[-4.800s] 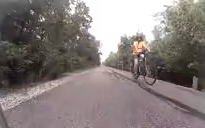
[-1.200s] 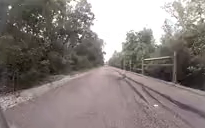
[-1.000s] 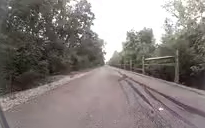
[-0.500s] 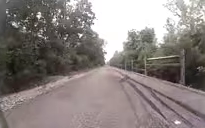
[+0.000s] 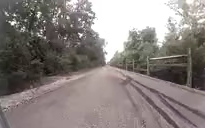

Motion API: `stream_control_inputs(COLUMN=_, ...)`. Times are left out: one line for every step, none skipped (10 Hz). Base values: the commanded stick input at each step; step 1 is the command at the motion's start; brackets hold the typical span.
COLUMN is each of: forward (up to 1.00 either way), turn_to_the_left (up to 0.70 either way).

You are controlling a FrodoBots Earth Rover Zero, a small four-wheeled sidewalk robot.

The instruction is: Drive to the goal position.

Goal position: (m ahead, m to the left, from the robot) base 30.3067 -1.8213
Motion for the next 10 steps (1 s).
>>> stream_control_inputs(forward=0.7, turn_to_the_left=-0.28)
stream_control_inputs(forward=0.7, turn_to_the_left=-0.25)
stream_control_inputs(forward=0.7, turn_to_the_left=0.0)
stream_control_inputs(forward=0.7, turn_to_the_left=0.0)
stream_control_inputs(forward=0.7, turn_to_the_left=0.0)
stream_control_inputs(forward=0.7, turn_to_the_left=0.0)
stream_control_inputs(forward=0.7, turn_to_the_left=0.0)
stream_control_inputs(forward=0.7, turn_to_the_left=0.0)
stream_control_inputs(forward=0.7, turn_to_the_left=0.0)
stream_control_inputs(forward=0.7, turn_to_the_left=0.0)
